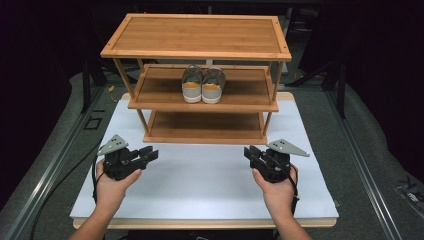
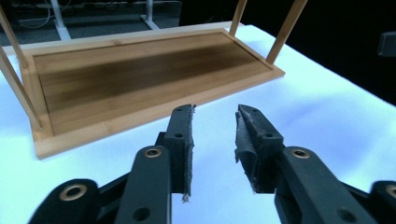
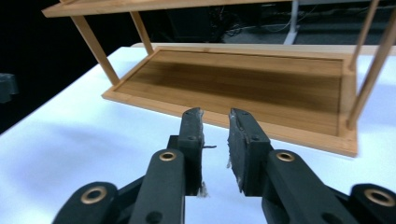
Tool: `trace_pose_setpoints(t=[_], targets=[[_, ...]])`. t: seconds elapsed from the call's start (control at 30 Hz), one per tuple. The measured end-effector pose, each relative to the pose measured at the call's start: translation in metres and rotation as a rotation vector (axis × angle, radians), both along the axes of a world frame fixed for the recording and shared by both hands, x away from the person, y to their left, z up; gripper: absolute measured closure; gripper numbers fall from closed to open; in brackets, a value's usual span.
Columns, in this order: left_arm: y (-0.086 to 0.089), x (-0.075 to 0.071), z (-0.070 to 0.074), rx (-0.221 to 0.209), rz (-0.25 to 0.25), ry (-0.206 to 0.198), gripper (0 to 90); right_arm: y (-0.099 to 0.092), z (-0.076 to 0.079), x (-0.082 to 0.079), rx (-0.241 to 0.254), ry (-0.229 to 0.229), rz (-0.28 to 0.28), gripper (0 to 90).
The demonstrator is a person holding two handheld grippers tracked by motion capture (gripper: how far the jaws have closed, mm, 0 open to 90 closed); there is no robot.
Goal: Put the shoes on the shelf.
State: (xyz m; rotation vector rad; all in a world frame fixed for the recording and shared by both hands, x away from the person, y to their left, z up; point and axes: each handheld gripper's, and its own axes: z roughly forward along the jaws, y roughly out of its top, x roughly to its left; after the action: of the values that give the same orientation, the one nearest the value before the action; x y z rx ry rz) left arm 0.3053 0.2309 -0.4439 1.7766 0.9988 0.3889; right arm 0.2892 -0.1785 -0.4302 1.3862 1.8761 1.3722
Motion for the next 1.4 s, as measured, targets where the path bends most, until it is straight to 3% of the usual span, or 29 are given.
trace_pose_setpoints(t=[0.07, 0.17, 0.3, 0.37, 0.4, 0.5, 0.67, 0.77, 0.8, 0.9, 1.07, 1.17, 1.23, 1.4], targets=[[-0.001, -0.002, -0.006, 0.004, -0.004, 0.007, 61.0, -0.001, -0.005, -0.003, 0.003, -0.007, -0.008, 71.5], [-0.002, -0.004, -0.013, 0.005, -0.002, 0.012, 56.4, -0.001, -0.014, -0.007, -0.041, -0.009, -0.014, 68.8], [-0.004, -0.007, -0.023, 0.011, -0.005, 0.017, 53.5, -0.002, -0.025, -0.012, -0.046, 0.000, -0.029, 64.9], [-0.004, -0.009, -0.029, 0.018, -0.007, 0.026, 52.8, -0.002, -0.032, -0.014, -0.038, 0.009, -0.030, 62.9], [-0.005, -0.010, -0.031, 0.019, -0.005, 0.033, 52.5, -0.004, -0.037, -0.015, -0.020, 0.012, 0.000, 61.8], [-0.004, -0.011, -0.040, 0.029, -0.007, 0.042, 51.9, -0.005, -0.050, -0.018, -0.028, 0.023, -0.041, 59.3], [-0.002, -0.011, -0.055, 0.034, -0.008, 0.040, 50.3, -0.009, -0.071, -0.018, -0.002, 0.057, -0.038, 54.5], [0.000, -0.010, -0.064, 0.046, 0.005, 0.043, 49.0, -0.007, -0.080, -0.016, -0.038, 0.054, -0.017, 52.7], [0.000, -0.010, -0.066, 0.054, 0.006, 0.043, 49.0, -0.004, -0.082, -0.017, -0.074, 0.057, -0.038, 52.1], [0.001, -0.011, -0.071, 0.087, 0.008, 0.033, 49.0, 0.003, -0.089, -0.017, -0.102, 0.051, 0.004, 49.9], [0.001, -0.010, -0.079, 0.081, 0.006, 0.051, 48.6, 0.012, -0.097, -0.017, -0.135, 0.052, 0.044, 49.3], [-0.001, -0.011, -0.082, 0.086, -0.012, 0.081, 48.0, 0.016, -0.099, -0.016, -0.133, 0.055, 0.077, 49.3], [-0.004, -0.012, -0.084, 0.084, -0.029, 0.086, 48.0, 0.019, -0.100, -0.017, -0.158, 0.039, 0.085, 48.8], [-0.014, -0.012, -0.089, 0.106, -0.065, 0.076, 47.3, 0.023, -0.102, -0.016, -0.166, 0.041, 0.110, 48.5]])
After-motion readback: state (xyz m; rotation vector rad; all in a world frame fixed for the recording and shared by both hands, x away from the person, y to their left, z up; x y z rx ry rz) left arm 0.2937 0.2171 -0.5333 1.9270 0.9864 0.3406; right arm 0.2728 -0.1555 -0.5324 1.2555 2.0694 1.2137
